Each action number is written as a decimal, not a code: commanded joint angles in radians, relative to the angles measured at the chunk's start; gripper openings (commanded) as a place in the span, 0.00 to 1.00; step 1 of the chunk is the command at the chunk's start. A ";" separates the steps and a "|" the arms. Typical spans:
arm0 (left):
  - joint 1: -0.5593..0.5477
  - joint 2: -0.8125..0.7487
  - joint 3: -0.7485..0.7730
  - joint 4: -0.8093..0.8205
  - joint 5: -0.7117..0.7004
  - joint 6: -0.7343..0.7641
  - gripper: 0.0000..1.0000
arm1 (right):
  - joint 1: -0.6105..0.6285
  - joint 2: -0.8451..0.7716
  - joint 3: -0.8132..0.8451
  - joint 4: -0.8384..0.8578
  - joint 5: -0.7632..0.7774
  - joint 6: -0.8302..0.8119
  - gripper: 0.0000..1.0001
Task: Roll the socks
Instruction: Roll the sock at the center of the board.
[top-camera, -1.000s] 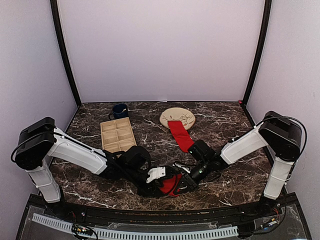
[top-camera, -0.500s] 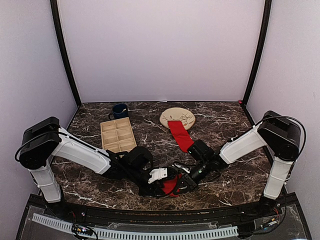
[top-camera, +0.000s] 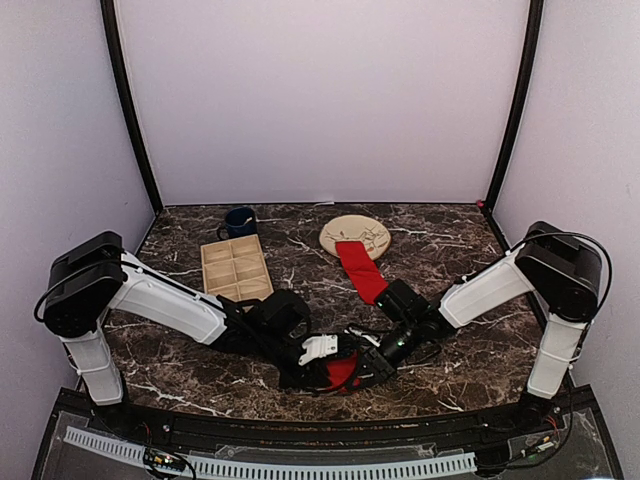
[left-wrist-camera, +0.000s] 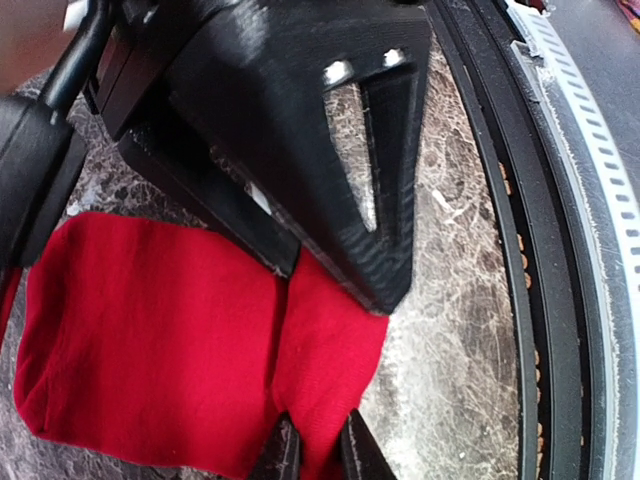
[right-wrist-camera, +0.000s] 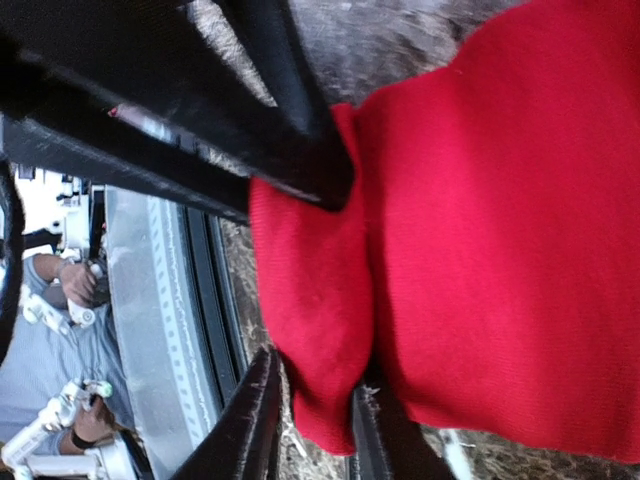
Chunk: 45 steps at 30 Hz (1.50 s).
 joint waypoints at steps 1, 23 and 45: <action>0.024 0.015 0.019 -0.073 0.078 -0.012 0.15 | -0.012 -0.011 -0.014 0.006 0.048 0.009 0.26; 0.106 0.062 0.078 -0.159 0.271 -0.089 0.20 | -0.059 -0.211 -0.137 0.114 0.338 0.081 0.34; 0.157 0.170 0.184 -0.321 0.438 -0.072 0.21 | 0.200 -0.483 -0.251 0.162 0.760 -0.042 0.35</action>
